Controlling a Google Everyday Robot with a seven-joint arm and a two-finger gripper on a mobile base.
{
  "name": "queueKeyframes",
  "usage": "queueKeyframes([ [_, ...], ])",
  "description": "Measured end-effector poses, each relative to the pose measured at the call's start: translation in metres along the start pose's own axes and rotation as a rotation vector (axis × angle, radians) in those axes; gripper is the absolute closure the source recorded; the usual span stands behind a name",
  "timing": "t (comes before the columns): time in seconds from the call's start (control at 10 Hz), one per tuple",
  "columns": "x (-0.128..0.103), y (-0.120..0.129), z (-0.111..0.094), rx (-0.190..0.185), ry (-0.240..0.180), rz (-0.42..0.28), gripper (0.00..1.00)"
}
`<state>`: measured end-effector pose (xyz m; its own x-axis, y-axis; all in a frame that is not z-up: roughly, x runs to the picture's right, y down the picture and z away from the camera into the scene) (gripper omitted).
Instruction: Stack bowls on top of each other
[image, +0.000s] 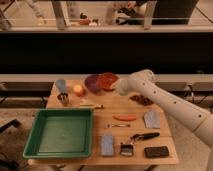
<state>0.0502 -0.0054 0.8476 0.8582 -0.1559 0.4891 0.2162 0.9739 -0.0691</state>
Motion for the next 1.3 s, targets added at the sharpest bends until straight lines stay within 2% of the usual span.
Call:
queueKeyframes([
  [0.4,-0.021,-0.035,-0.004,0.051,-0.021,-0.046,0.96],
  [0.6,-0.037,-0.046,0.004,0.067,-0.021,-0.083,0.96],
  [0.9,-0.055,-0.053,0.017,0.086,-0.030,-0.116,0.96],
  [1.3,-0.065,-0.058,0.034,0.106,-0.039,-0.140,0.96],
])
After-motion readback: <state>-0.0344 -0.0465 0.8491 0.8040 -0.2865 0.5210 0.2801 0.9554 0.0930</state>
